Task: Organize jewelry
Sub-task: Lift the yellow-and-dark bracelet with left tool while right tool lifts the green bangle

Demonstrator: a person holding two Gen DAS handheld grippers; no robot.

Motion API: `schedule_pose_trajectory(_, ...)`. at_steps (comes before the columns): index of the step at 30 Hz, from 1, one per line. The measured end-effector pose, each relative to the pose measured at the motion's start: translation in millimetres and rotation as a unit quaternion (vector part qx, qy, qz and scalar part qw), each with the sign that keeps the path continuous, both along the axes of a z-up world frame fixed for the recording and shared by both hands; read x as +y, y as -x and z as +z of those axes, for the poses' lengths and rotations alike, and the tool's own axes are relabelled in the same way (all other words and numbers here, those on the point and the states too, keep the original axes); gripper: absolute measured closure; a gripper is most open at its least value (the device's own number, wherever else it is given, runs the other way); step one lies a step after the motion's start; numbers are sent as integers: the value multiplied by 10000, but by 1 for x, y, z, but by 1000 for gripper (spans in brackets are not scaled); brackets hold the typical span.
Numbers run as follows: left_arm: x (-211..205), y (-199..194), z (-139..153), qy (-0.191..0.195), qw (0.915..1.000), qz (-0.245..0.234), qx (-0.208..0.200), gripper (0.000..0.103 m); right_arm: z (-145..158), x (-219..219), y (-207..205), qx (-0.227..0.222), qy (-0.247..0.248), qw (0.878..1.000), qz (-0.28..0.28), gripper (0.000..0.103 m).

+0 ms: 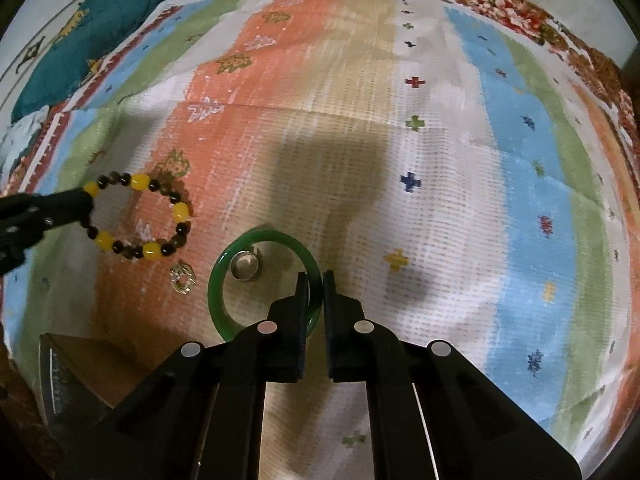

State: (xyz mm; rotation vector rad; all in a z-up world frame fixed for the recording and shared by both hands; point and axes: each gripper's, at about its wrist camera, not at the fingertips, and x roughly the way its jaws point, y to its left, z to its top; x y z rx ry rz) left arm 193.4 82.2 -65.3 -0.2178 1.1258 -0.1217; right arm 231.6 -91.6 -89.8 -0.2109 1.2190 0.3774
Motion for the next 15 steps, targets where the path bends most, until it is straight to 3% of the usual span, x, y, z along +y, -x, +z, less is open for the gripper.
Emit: schedule_pose_trajectory(15,-2,11,23,151,9995,110,-252,93,26,-11,12,-198,-277,9993,-145,95)
